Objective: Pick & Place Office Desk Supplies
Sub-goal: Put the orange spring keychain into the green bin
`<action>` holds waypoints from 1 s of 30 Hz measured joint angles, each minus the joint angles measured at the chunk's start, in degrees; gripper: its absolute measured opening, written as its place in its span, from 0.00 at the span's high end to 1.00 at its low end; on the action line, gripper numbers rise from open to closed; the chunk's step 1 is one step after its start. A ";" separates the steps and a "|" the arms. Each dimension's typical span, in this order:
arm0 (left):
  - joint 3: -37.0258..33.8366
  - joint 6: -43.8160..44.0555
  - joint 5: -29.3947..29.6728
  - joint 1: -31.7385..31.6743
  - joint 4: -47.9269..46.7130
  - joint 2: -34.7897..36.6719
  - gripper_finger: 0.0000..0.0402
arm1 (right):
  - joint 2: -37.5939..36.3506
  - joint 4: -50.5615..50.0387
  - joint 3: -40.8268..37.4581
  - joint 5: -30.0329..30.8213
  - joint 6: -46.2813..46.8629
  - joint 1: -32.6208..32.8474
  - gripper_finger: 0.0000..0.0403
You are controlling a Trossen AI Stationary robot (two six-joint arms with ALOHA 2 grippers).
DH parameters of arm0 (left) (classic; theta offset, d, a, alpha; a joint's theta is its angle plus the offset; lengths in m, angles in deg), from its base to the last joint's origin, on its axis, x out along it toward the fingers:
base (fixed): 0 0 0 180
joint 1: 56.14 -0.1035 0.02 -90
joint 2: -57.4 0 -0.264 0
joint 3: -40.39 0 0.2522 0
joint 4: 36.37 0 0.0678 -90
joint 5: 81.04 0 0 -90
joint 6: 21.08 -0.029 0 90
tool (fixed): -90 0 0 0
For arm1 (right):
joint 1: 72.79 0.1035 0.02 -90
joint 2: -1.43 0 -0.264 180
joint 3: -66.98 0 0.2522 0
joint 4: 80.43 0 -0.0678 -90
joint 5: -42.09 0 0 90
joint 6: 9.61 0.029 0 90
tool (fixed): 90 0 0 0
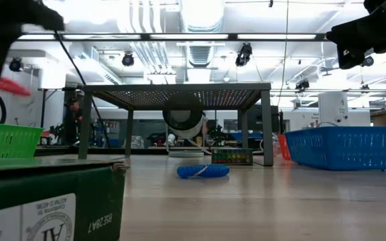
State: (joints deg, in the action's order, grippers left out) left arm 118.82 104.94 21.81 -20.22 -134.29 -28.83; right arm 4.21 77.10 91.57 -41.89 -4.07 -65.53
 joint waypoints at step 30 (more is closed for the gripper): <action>-23.54 4.29 -6.72 3.46 26.01 8.52 0.91 | 0.00 0.00 0.00 0.00 0.00 -0.01 0.84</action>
State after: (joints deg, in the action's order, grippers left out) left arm 95.28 109.23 15.09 -16.76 -108.28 -20.31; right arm 4.21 77.10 91.57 -41.89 -4.07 -65.55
